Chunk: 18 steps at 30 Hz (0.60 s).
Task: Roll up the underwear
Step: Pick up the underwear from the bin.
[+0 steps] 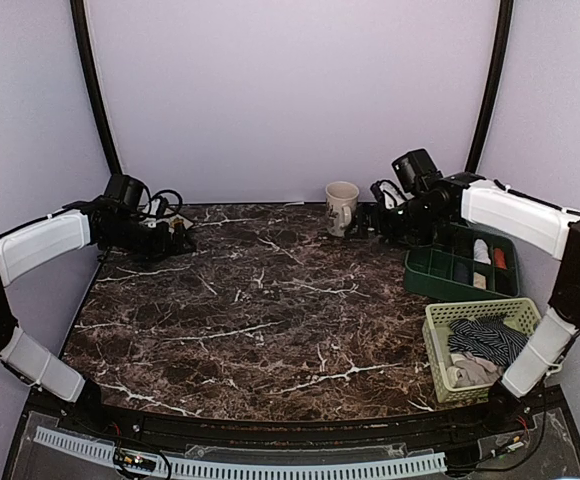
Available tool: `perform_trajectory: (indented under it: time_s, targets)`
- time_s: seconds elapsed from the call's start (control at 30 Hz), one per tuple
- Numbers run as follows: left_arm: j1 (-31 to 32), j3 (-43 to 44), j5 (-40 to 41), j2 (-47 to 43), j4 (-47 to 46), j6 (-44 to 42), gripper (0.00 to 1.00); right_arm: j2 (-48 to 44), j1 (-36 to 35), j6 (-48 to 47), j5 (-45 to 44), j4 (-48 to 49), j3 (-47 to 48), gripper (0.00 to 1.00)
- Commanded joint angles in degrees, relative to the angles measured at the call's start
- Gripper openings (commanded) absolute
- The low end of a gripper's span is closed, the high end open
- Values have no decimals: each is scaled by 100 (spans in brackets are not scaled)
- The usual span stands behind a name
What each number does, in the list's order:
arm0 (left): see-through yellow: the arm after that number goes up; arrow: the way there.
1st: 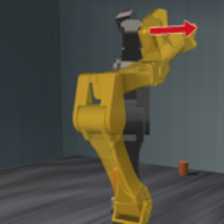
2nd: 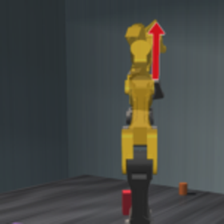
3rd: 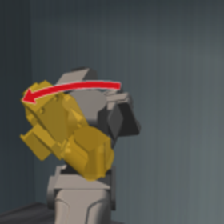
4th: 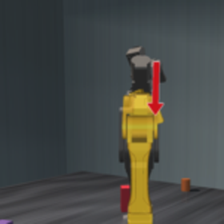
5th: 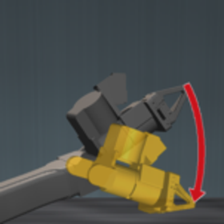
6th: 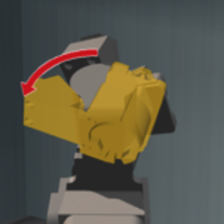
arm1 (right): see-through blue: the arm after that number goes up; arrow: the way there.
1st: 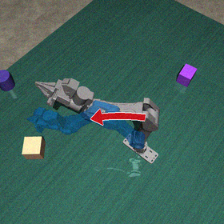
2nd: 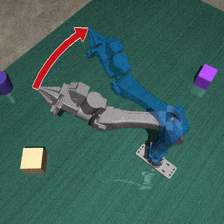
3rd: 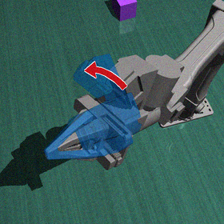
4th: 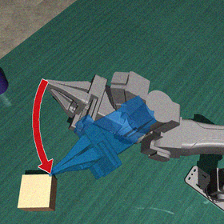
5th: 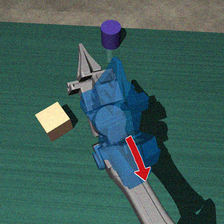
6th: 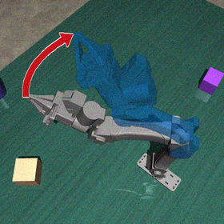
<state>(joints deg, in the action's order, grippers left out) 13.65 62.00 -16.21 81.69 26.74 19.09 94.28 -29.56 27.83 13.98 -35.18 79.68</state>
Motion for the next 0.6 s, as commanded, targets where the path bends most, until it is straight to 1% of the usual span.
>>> perform_trajectory:
  time_s: [0.0, 0.07, 0.17, 0.33, 0.4, 0.53, 0.57]
  targets:
    - [2, 292, -26, 53, 226, -60, 99, -758, 500, 370, -129, -650, -5, 99]
    - [5, 308, -40, 87, 209, -27, 99, -1180, 867, 698, -70, -833, -287, 98]
    - [4, 265, -68, 24, 53, 28, 99, -1750, 1282, 1357, -417, -1451, -546, 94]
    - [4, 355, -85, 123, -2, 111, 99, -2281, 1336, 2067, -1165, -2868, -675, 85]
    - [6, 396, -54, 186, 8, 148, 99, -2511, 1332, 2632, -1494, -3324, -824, 83]
    - [5, 425, -12, 236, -15, 214, 99, -3155, 1304, 3722, -1775, -3781, -1307, 76]
    - [3, 423, -26, 246, -33, 217, 99, -3279, 1289, 3879, -1837, -3827, -1625, 76]
